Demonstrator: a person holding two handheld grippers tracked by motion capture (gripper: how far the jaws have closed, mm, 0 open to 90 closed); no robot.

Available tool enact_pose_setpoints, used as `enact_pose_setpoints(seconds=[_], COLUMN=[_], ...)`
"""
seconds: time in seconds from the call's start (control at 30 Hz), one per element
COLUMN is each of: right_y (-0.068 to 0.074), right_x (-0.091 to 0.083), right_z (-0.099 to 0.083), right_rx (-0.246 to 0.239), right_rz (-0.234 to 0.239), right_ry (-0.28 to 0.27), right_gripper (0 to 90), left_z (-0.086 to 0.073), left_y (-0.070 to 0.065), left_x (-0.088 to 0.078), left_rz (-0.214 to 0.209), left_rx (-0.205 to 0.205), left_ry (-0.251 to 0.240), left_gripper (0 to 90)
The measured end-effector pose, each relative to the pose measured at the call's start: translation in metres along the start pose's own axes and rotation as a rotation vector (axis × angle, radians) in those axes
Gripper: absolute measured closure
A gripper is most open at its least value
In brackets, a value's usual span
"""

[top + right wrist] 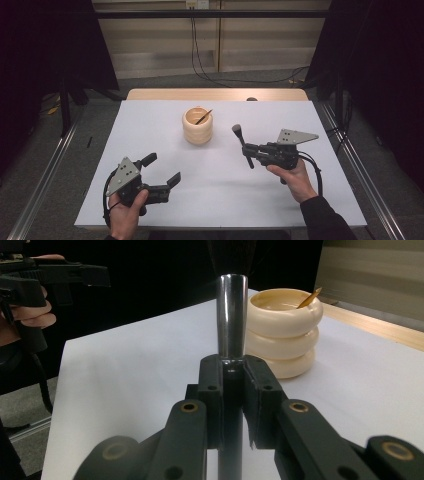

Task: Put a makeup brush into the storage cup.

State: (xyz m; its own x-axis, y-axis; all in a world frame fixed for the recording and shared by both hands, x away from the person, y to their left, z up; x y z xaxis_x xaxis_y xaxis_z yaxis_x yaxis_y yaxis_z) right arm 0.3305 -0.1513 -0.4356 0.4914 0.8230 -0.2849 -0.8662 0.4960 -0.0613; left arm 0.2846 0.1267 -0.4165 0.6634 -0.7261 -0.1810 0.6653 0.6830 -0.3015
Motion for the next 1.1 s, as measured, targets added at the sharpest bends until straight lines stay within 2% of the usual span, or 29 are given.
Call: enact_pose_setpoints(seconds=[0.07, 0.1, 0.13, 0.2, 0.57, 0.7, 0.77, 0.83, 0.97, 1.0, 1.1], right_y=[0.002, 0.003, 0.004, 0.005, 0.015, 0.019, 0.019, 0.021, 0.022, 0.023, 0.027], right_x=[0.002, 0.003, 0.004, 0.005, 0.014, 0.018, 0.019, 0.019, 0.02, 0.021, 0.024], right_z=[0.0, 0.0, 0.0, 0.001, 0.002, 0.002, 0.002, 0.004, 0.005, 0.006, 0.005], right_rx=[-0.003, -0.006, -0.004, -0.007, -0.011, -0.019, -0.015, -0.016, -0.016, -0.017, -0.021], right_rz=[0.012, 0.013, 0.016, 0.018, 0.048, 0.053, 0.054, 0.057, 0.06, 0.064, 0.084], right_ry=[-0.002, 0.0, 0.001, 0.001, 0.002, 0.008, 0.007, 0.002, -0.004, -0.004, -0.002], right_gripper=[79.2, 79.2, 79.2, 79.1, 79.1, 79.1, 79.1, 79.1, 79.2, 79.2, 79.1], left_z=[0.002, 0.003, 0.004, 0.006, 0.015, 0.016, 0.016, 0.017, 0.014, 0.015, 0.016], left_y=[-0.002, -0.004, -0.007, -0.01, -0.028, -0.033, -0.034, -0.036, -0.043, -0.045, -0.05], left_x=[0.004, 0.005, 0.007, 0.01, 0.029, 0.038, 0.042, 0.047, 0.057, 0.059, 0.064], left_rz=[0.0, -0.003, -0.024, -0.021, -0.079, -0.089, -0.088, -0.108, -0.14, -0.147, -0.165], left_rx=[0.016, 0.01, 0.013, 0.016, 0.042, 0.037, 0.049, 0.048, 0.082, 0.061, 0.066], left_ry=[0.006, 0.005, 0.009, 0.007, 0.011, 0.02, 0.024, 0.028, 0.049, 0.036, 0.042], left_gripper=[3.0, 3.0, 3.0, 3.0, 3.0, 3.0, 3.0, 3.0, 3.1, 3.0, 2.6])
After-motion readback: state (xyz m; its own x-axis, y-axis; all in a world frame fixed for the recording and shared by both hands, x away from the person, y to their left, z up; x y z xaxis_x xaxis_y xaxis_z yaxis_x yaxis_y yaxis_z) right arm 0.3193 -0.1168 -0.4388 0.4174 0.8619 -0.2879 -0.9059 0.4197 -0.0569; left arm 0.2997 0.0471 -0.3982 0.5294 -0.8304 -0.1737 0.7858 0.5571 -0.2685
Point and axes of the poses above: each handheld gripper's, and its own axes: x roughly forward along the jaws, z roughly out of its top, y roughly to its left, the point moved 8 cm from there along x, roughly forward along the jaws, and after that the axes turned 12 degrees about -x, right-handed, at the moved point
